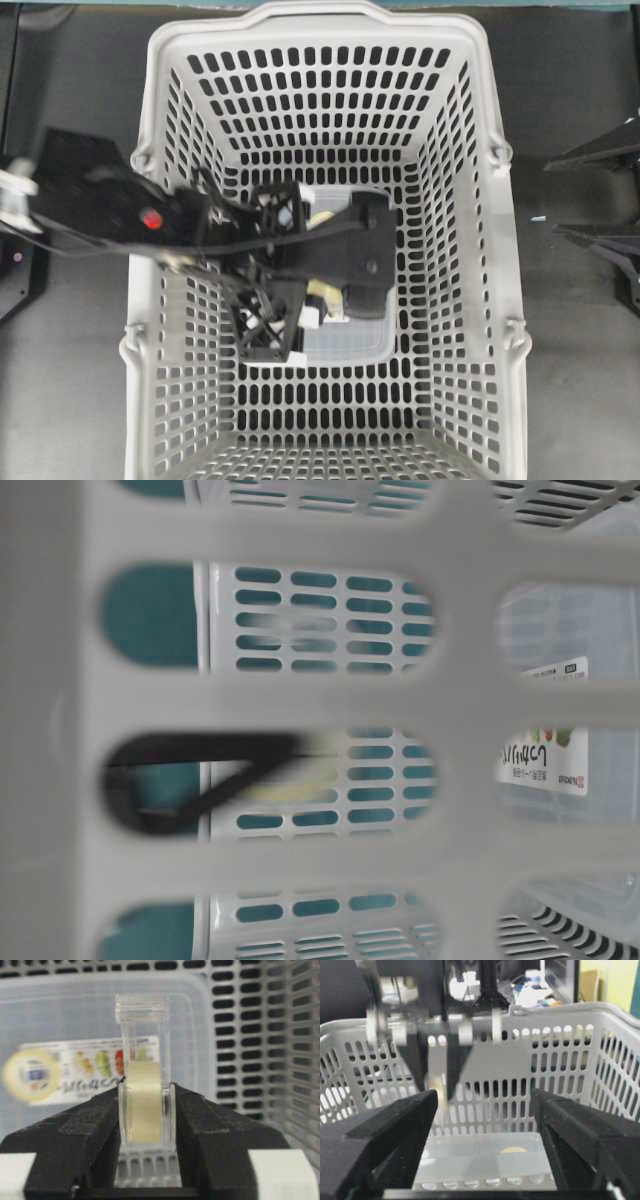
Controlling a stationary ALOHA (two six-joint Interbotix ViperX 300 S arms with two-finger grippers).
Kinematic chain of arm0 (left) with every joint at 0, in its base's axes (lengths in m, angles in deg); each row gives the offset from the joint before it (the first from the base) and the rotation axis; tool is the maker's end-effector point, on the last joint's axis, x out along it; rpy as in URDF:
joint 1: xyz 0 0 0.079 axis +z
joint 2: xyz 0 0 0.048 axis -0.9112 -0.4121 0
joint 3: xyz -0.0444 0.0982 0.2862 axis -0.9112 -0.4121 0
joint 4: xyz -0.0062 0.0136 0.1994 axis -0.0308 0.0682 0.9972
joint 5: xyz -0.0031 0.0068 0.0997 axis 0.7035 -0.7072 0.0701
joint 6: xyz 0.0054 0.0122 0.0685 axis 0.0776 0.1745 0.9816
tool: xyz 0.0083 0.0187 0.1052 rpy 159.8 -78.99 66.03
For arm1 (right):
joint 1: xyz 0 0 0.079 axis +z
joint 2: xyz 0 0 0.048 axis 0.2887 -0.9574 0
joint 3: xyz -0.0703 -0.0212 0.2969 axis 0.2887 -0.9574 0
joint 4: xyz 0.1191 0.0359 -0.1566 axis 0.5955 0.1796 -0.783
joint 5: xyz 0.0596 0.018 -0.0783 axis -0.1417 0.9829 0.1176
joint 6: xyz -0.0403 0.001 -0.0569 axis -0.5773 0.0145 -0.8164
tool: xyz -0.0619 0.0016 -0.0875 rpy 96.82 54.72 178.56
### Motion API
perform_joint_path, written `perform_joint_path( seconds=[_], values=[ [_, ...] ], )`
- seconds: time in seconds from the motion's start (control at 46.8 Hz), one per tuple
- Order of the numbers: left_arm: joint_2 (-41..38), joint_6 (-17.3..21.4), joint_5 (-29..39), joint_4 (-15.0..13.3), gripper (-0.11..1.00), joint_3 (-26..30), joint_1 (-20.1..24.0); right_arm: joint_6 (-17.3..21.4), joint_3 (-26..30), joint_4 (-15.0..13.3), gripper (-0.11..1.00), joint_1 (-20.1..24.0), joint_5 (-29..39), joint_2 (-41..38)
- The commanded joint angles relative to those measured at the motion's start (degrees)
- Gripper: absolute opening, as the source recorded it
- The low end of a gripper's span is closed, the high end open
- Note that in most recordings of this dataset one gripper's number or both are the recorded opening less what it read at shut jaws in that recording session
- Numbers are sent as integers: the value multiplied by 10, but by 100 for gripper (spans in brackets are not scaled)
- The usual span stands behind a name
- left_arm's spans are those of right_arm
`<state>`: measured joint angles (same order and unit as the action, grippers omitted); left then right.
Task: Pick up the tape dispenser from the shopping basket with the left arm.
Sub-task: 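Lift the tape dispenser slightly with the left gripper and hold it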
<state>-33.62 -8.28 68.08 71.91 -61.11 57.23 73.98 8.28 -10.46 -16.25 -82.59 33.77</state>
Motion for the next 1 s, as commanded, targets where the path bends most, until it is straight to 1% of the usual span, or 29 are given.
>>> perform_joint_path(
  seconds=[0.0,0.064,0.15,0.983],
  values=[
    [28,0,62,2,28,79,-2,1,4,2,72,1,-4,-3],
    [29,0,86,2,28,104,-2,1,4,2,72,2,-4,-3],
    [27,1,98,1,28,116,-1,1,4,2,72,2,-4,-2],
    [22,1,98,2,28,105,0,1,4,2,72,4,-4,-2]
  ],
)
